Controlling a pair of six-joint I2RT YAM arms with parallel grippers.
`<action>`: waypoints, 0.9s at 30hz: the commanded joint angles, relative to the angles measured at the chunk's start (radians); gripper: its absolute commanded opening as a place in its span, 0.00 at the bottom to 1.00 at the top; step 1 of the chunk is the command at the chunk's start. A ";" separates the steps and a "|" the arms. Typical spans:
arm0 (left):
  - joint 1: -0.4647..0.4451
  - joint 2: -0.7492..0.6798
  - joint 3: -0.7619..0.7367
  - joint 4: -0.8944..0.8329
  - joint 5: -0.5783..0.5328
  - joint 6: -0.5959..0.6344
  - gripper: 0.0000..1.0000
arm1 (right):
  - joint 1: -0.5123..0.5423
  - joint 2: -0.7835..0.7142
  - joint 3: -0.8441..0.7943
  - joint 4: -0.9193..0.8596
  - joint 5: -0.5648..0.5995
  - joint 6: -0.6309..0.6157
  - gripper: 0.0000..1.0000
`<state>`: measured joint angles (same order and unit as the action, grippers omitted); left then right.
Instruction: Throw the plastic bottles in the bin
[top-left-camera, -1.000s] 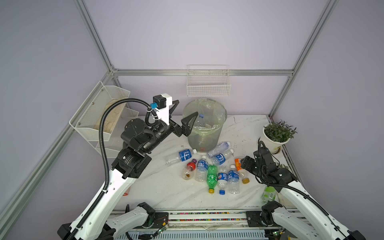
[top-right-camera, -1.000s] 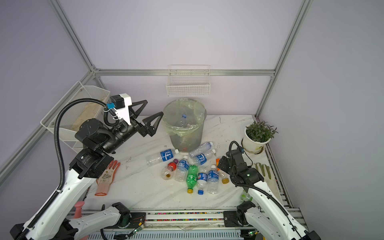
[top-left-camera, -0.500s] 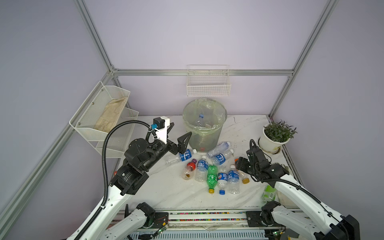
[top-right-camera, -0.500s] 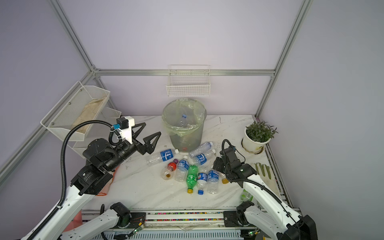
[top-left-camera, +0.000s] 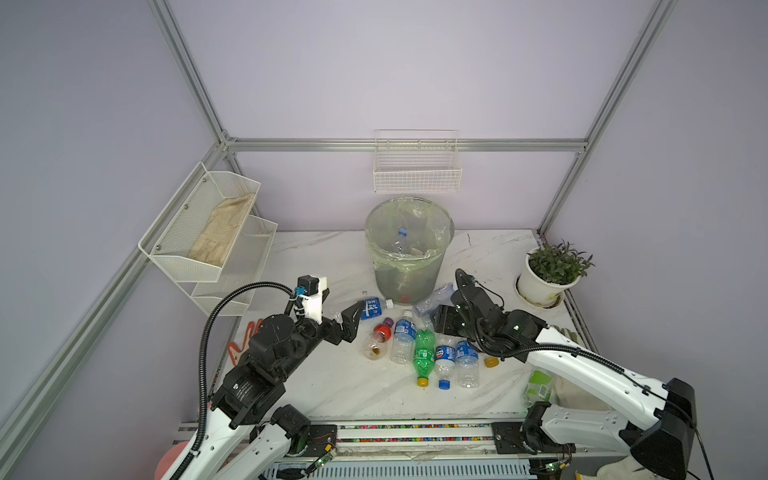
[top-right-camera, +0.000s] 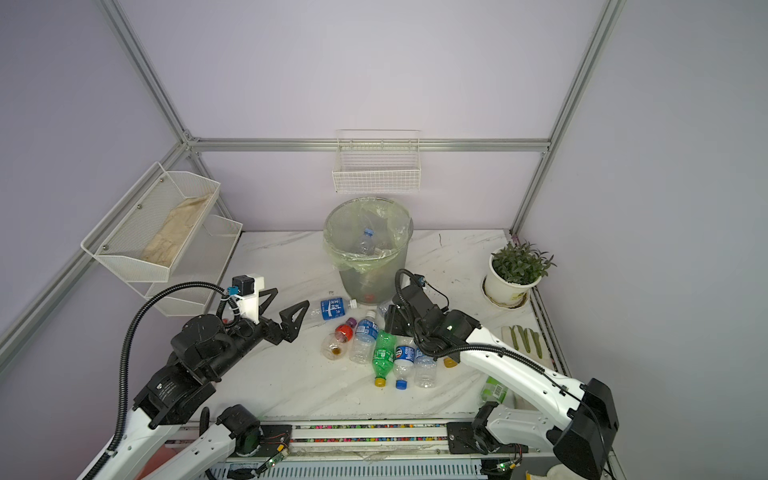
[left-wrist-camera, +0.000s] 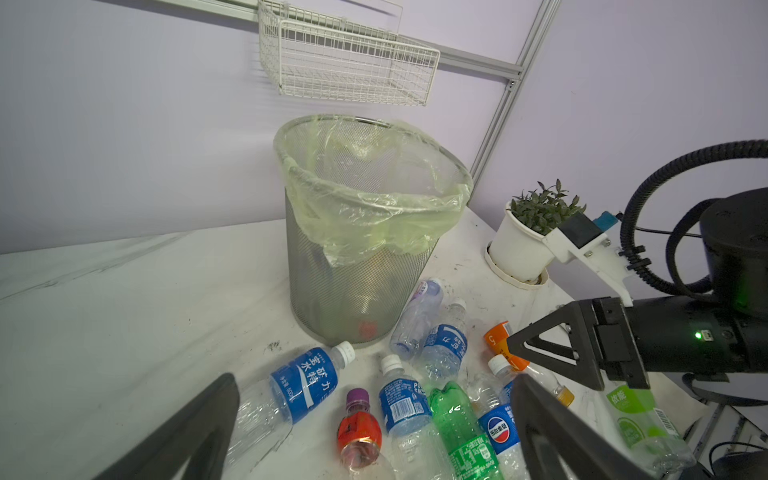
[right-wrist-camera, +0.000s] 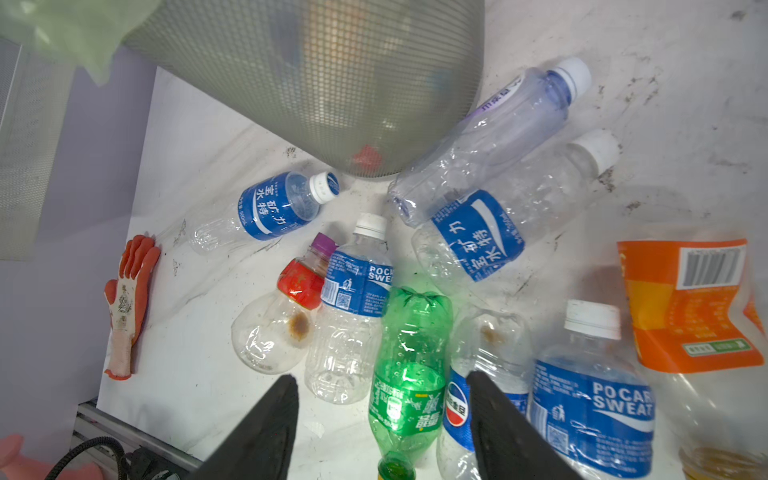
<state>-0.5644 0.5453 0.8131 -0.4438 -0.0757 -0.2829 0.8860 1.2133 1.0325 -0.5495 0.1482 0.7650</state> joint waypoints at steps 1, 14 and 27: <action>-0.003 -0.039 -0.071 -0.027 -0.056 -0.047 1.00 | 0.054 0.065 0.033 0.022 0.045 0.049 0.68; 0.009 0.032 -0.127 -0.070 -0.173 -0.156 1.00 | 0.148 0.225 0.060 0.082 0.062 0.111 0.70; 0.397 0.557 0.049 0.119 0.180 -0.219 1.00 | 0.176 0.166 0.027 0.098 0.077 0.143 0.71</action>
<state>-0.2092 1.0218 0.7345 -0.4431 -0.0040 -0.4870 1.0546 1.4166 1.0721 -0.4618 0.1997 0.8753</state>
